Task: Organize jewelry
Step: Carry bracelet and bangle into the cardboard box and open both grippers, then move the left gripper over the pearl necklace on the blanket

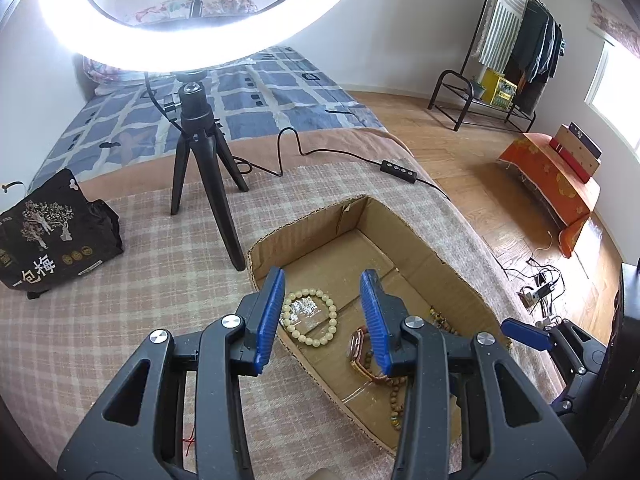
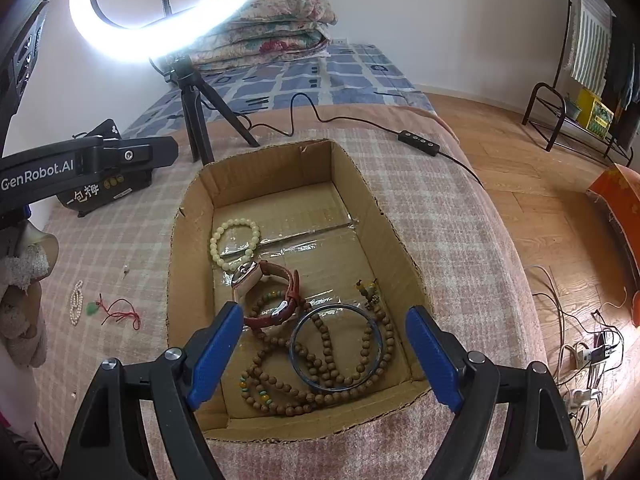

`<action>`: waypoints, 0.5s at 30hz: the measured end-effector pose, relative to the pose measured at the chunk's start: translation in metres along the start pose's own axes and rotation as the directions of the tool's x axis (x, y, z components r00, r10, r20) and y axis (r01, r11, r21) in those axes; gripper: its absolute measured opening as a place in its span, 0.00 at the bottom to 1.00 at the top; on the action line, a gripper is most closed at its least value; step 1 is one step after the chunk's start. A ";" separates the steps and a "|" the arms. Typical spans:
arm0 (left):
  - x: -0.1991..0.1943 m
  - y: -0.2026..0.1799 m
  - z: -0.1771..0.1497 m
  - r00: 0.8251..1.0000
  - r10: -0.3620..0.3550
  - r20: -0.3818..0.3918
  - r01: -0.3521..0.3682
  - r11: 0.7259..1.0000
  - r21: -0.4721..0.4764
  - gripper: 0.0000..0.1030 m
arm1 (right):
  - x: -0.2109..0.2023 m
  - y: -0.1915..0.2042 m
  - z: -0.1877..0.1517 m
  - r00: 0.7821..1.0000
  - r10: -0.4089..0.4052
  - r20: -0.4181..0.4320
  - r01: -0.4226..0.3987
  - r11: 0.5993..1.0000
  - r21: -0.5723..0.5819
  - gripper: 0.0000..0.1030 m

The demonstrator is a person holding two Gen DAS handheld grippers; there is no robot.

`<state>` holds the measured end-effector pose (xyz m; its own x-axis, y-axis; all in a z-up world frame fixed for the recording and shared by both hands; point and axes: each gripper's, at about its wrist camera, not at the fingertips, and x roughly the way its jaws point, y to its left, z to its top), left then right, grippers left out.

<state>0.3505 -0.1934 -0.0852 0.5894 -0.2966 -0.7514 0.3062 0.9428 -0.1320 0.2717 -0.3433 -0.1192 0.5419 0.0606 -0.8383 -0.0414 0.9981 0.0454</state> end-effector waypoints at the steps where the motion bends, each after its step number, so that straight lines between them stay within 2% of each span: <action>1: -0.001 0.000 0.000 1.000 0.002 0.001 -0.002 1.000 0.001 0.38 | 0.000 0.001 0.000 1.000 -0.001 0.000 0.001 1.000 -0.001 0.83; 8: -0.020 0.006 -0.003 1.000 0.014 0.019 -0.015 1.000 0.011 0.38 | -0.011 0.009 0.000 1.000 0.000 0.019 0.000 1.000 -0.008 0.83; 15: -0.055 0.031 -0.012 0.999 0.034 0.038 -0.034 0.999 0.000 0.38 | -0.026 0.021 0.000 0.999 -0.001 0.044 0.003 1.000 -0.025 0.83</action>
<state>0.3188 -0.1465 -0.0560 0.6272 -0.2699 -0.7306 0.2857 0.9524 -0.1066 0.2569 -0.3236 -0.0968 0.5780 0.0596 -0.8139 -0.0609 0.9977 0.0298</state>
